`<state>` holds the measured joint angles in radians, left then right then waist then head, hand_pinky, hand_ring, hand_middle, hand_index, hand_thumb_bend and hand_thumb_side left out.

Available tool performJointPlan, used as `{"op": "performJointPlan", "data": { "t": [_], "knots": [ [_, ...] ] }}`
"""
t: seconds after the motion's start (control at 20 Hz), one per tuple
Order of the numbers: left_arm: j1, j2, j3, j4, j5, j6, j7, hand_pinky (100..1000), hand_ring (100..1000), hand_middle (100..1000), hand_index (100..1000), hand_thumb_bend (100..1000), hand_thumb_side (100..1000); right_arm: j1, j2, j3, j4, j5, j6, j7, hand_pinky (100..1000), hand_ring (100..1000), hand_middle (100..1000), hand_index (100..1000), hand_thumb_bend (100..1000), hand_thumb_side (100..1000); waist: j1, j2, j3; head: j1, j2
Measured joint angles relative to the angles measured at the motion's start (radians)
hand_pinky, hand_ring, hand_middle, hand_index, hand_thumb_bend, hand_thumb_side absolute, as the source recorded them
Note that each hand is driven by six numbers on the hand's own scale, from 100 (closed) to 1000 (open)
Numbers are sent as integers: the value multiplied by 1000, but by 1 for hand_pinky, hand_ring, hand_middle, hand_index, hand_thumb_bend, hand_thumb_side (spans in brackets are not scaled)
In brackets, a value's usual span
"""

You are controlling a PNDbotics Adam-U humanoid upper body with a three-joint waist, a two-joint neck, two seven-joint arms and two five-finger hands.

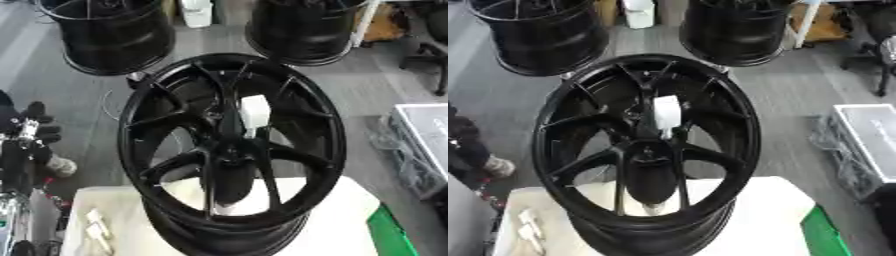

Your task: Pull the pin out of the wheel hub.

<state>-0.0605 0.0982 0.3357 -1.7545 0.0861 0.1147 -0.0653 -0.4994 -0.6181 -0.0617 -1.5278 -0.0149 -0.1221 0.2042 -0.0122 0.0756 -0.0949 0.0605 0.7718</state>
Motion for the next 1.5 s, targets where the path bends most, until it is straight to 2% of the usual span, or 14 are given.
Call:
{"op": "performJointPlan", "data": {
  "t": [0.15, 0.3, 0.5, 0.65, 0.75, 0.95, 1.2, 1.5],
  "knots": [
    [3, 7, -2, 0, -3, 0, -5, 677, 618, 605, 743, 592, 583, -103, -62, 92, 38, -25, -46, 162, 755, 735, 801, 900, 100, 470, -4, -1, 4, -4, 0],
    [8, 9, -6, 1, -5, 1, -10, 678, 620, 606, 743, 591, 586, -219, -96, 188, 73, -45, -94, 335, 774, 775, 851, 919, 100, 568, -10, -2, 4, -8, 0],
    [8, 13, -8, 4, -8, 3, -19, 678, 621, 608, 743, 592, 588, -350, -94, 296, 123, -57, -145, 545, 783, 794, 875, 928, 100, 653, -17, -5, 6, -9, 0],
    [9, 16, -12, 4, -9, 3, -25, 678, 621, 608, 743, 592, 589, -407, -56, 346, 169, -55, -169, 643, 789, 803, 883, 934, 100, 707, -17, -5, 11, -9, 0],
    [9, 16, -12, 4, -10, 4, -27, 678, 621, 608, 743, 592, 589, -432, -26, 376, 205, -39, -179, 670, 793, 810, 890, 936, 100, 729, -18, -5, 18, -10, 0],
    [9, 16, -12, 4, -11, 3, -31, 679, 622, 608, 743, 591, 590, -456, 32, 419, 278, 25, -189, 665, 794, 812, 897, 939, 100, 716, -18, -5, 27, -9, 0],
    [9, 16, -12, 4, -11, 5, -35, 679, 622, 608, 743, 591, 591, -467, 90, 440, 356, 98, -212, 643, 796, 815, 892, 936, 100, 717, -16, -5, 34, -9, 0],
    [9, 16, -16, 4, -11, 7, -38, 679, 621, 608, 744, 591, 592, -468, 125, 457, 407, 160, -238, 616, 804, 824, 899, 938, 100, 702, -16, -5, 35, -9, 0]
  ]
}}
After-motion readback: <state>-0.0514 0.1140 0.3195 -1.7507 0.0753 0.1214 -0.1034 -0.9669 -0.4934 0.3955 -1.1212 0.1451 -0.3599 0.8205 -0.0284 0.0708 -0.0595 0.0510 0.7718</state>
